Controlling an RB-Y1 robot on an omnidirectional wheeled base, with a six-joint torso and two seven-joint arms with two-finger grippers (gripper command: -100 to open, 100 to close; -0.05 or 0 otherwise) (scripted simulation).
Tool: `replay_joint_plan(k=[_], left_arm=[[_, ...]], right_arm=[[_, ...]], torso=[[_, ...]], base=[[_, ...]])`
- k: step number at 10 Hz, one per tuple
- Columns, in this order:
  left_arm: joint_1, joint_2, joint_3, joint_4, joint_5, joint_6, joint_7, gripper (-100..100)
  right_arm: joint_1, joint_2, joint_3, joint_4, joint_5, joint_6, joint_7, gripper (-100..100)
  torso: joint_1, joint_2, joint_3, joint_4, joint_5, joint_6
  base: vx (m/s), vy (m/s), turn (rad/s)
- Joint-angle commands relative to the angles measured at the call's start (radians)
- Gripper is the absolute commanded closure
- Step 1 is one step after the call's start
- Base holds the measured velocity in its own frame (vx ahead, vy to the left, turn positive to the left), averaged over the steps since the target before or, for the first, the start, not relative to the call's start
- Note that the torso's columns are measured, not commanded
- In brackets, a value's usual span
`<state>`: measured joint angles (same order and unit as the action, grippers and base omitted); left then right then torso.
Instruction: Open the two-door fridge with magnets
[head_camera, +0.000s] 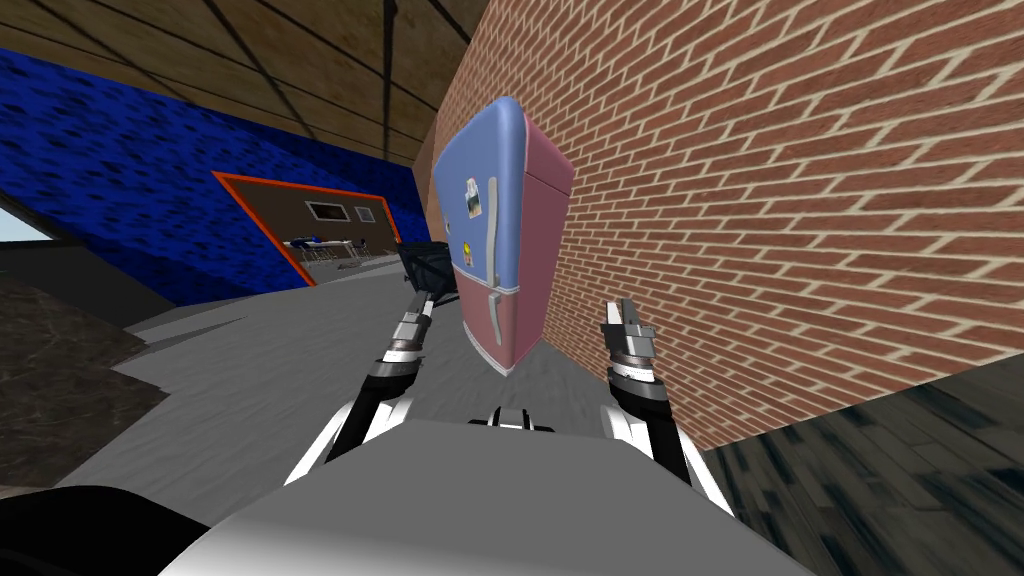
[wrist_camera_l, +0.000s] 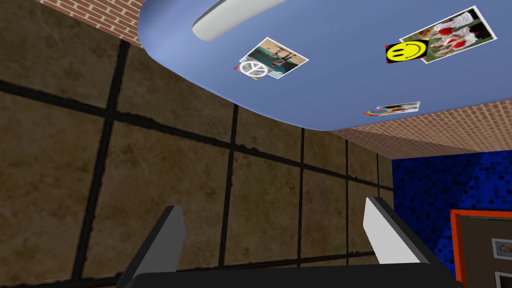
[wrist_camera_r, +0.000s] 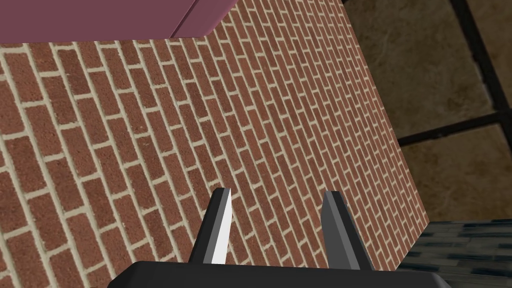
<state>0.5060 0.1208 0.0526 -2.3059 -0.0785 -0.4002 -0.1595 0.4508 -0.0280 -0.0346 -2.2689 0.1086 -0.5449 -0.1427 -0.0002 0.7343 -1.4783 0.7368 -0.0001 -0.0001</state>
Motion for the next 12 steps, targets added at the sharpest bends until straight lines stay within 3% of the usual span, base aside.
replay_joint_plan(k=[1, 5, 12], left_arm=[[-0.018, 0.008, -0.006, 0.048, -0.022, 0.012, -0.014, -100], [-0.046, -0.002, -0.015, 0.126, -0.055, 0.028, -0.035, -100], [-0.093, 0.067, -0.030, 0.253, -0.109, 0.055, -0.069, -100]], right_arm=[[0.000, 0.000, 0.000, 0.000, 0.000, 0.000, 0.000, 0], [0.000, 0.000, 0.000, 0.000, 0.000, 0.000, 0.000, 0], [0.000, 0.000, 0.000, 0.000, 0.000, 0.000, 0.000, 0]], torso=[[-0.001, 0.001, 0.001, 0.000, 0.000, 0.000], [0.000, 0.005, 0.003, 0.001, 0.000, 0.000], [0.001, 0.002, 0.001, 0.001, 0.000, 0.000]], base=[[0.160, -0.050, -0.084], [0.144, -0.040, -0.070], [0.138, -0.031, -0.070]])
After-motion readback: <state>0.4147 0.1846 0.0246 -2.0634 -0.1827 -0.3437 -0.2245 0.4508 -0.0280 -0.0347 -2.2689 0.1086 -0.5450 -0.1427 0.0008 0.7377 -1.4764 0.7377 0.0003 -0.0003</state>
